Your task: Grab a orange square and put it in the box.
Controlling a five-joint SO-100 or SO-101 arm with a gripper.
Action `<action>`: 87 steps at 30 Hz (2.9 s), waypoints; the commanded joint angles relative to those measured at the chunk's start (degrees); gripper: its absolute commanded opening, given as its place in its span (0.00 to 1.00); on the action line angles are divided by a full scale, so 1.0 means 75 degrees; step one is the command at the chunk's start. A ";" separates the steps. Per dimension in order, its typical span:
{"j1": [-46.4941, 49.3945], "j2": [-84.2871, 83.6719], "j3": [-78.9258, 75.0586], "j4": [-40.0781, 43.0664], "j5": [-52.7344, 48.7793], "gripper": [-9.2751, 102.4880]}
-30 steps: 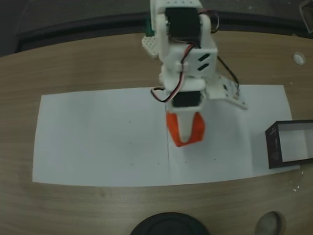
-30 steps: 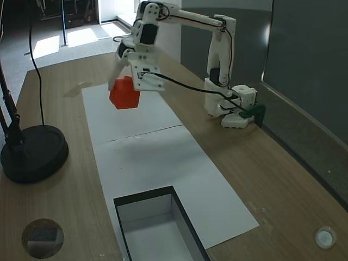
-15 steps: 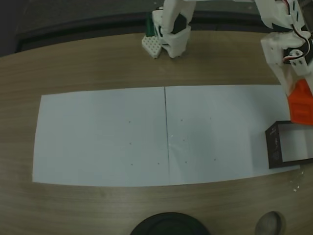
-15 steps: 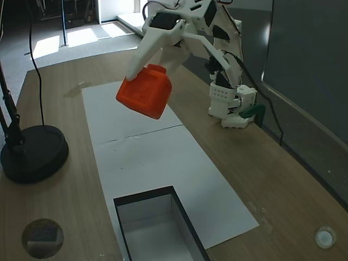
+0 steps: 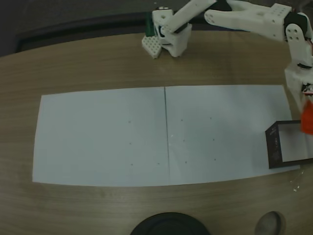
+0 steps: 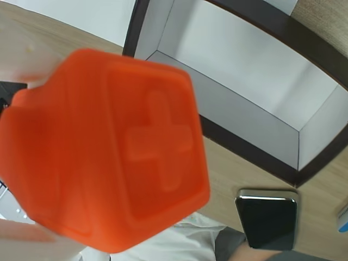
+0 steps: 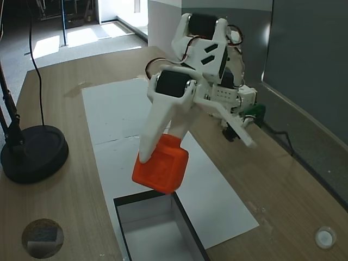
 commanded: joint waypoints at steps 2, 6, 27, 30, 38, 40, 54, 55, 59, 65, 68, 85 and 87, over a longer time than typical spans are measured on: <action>-0.0117 -0.0152 -0.1020 -0.0152 0.0012 0.20; -0.0211 -0.0422 -0.1102 -0.0164 0.0012 0.20; -0.0457 -0.0937 -0.1102 -0.0375 0.0012 0.21; -0.0340 -0.0926 -0.1102 -0.0363 0.0012 0.21; -0.0012 -0.0914 -0.1102 -0.0398 0.0012 0.21; 0.0059 -0.0914 -0.1102 -0.0387 0.0012 0.23; 0.0152 -0.0891 -0.1113 -0.0211 0.0012 0.35; 0.0223 -0.0855 -0.1137 -0.0059 0.0000 0.33; 0.0926 -0.0305 -0.1523 0.1055 0.0000 0.20; 0.2203 0.1395 -0.2566 0.3152 -0.1020 0.08; 0.3117 0.2941 -0.2297 0.3129 -0.0738 0.08; 0.5496 1.3852 0.7406 0.2437 -0.1137 0.08; 0.5496 1.4660 0.8227 0.2273 -0.1125 0.08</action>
